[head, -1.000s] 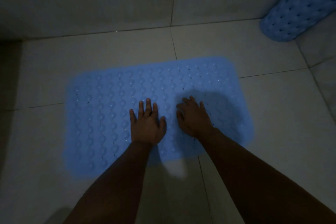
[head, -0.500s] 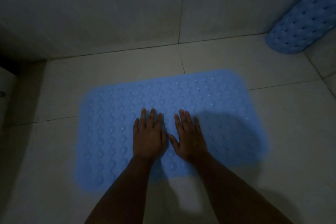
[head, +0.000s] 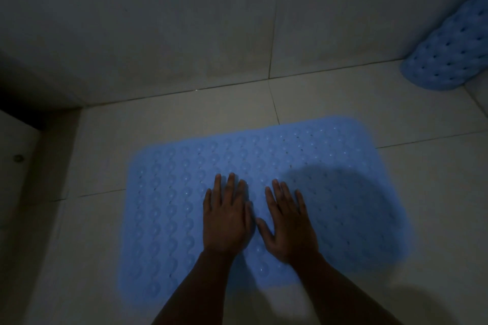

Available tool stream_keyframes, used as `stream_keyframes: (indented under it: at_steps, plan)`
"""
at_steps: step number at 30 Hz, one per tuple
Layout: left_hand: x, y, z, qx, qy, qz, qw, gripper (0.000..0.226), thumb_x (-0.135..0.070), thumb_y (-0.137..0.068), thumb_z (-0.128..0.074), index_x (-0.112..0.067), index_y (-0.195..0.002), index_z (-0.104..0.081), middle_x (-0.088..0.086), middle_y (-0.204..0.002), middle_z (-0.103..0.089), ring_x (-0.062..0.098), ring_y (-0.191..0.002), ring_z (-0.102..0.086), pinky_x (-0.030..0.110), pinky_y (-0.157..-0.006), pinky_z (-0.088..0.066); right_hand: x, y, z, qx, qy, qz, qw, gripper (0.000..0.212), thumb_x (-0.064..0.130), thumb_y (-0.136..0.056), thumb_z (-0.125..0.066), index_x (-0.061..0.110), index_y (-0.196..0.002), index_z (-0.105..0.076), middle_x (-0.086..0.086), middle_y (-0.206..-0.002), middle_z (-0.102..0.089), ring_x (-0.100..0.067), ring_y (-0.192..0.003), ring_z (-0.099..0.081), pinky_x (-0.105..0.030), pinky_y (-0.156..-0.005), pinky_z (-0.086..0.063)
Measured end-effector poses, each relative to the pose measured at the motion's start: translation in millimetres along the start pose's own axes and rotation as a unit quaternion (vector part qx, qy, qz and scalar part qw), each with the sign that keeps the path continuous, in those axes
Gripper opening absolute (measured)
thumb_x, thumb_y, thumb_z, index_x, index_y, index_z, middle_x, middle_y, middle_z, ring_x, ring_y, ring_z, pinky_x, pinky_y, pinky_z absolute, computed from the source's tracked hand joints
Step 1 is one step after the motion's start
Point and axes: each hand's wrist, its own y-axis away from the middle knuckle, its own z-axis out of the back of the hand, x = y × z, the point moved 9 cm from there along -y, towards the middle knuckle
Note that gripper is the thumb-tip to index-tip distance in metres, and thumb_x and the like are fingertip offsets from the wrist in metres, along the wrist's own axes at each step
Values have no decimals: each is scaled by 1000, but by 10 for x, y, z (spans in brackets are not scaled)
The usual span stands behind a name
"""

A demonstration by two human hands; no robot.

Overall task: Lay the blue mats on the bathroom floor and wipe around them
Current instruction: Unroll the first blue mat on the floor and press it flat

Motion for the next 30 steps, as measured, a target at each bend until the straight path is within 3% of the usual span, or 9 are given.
stream_keyframes:
  at_steps: [3,6,8,10,13,16,19,23,30]
  plan:
    - [62,-13,37,-3,-4,4,1000,60,-46,-104,-26,-16,-153,-44,11,-164,-33,35,-155,-19,58,-120,-31,-5,-62,-12,18,-12,-2,1000,85,68,-96,-33,14,-161,-19,-8,-170,-5,-23,-158,2,-53,-126,-8]
    - [133,50,166,-15,-26,13,999,59,-42,-101,-32,-14,-151,-48,12,-162,-39,38,-153,-25,57,-115,-36,-9,-110,-21,84,-49,-10,995,88,72,-93,-30,18,-162,-16,-4,-171,0,-19,-157,6,-51,-126,-5]
    - [122,121,241,-11,-37,18,999,57,-39,-100,-38,-14,-150,-49,12,-161,-40,39,-153,-26,58,-114,-35,-51,-189,94,138,-126,-23,982,85,70,-91,-34,19,-159,-27,-5,-170,-9,-20,-157,-4,-50,-126,-9]
    - [20,147,257,0,-30,26,999,57,-39,-99,-40,-15,-150,-48,12,-161,-41,39,-153,-26,59,-115,-35,-162,-320,400,156,-192,-54,967,67,61,-95,-50,20,-149,-48,-5,-163,-34,-19,-151,-30,-43,-125,-14]
    - [-418,112,183,25,4,-3,1000,59,-40,-99,-35,-14,-151,-48,13,-160,-41,40,-152,-26,61,-115,-35,-460,-455,996,35,-218,-80,972,42,46,-96,-59,18,-127,-68,-3,-136,-66,-23,-129,-59,-45,-119,-31]
    - [-1011,50,28,26,46,-57,997,59,-42,-99,-35,-14,-149,-50,14,-159,-42,41,-151,-30,62,-113,-37,-841,-430,1222,-22,-218,-106,970,45,44,-90,-52,14,-118,-71,-8,-123,-71,-30,-116,-65,-43,-103,-50]
    - [-1546,41,-321,47,49,-121,990,66,-48,-101,-33,-13,-157,-37,14,-167,-26,41,-155,-17,65,-116,-30,-1213,-321,1218,-51,-176,-104,978,41,40,-91,-52,12,-114,-72,-10,-117,-71,-32,-113,-65,-42,-101,-50]
    - [-1726,97,-642,54,19,-114,992,84,-69,-101,-27,-12,-162,-21,14,-171,-8,36,-158,0,64,-123,-12,-1568,-137,1194,-119,-136,-97,979,29,32,-91,-58,14,-108,-74,-8,-114,-71,-30,-113,-63,-41,-99,-50]
    - [-1755,140,-670,24,-13,-117,993,90,-71,-99,-35,-8,-162,-20,15,-171,-8,35,-158,-1,63,-122,-14,-1881,139,1003,-127,-130,-121,976,33,36,-96,-52,14,-107,-73,-10,-121,-68,-29,-122,-56,-38,-102,-45]
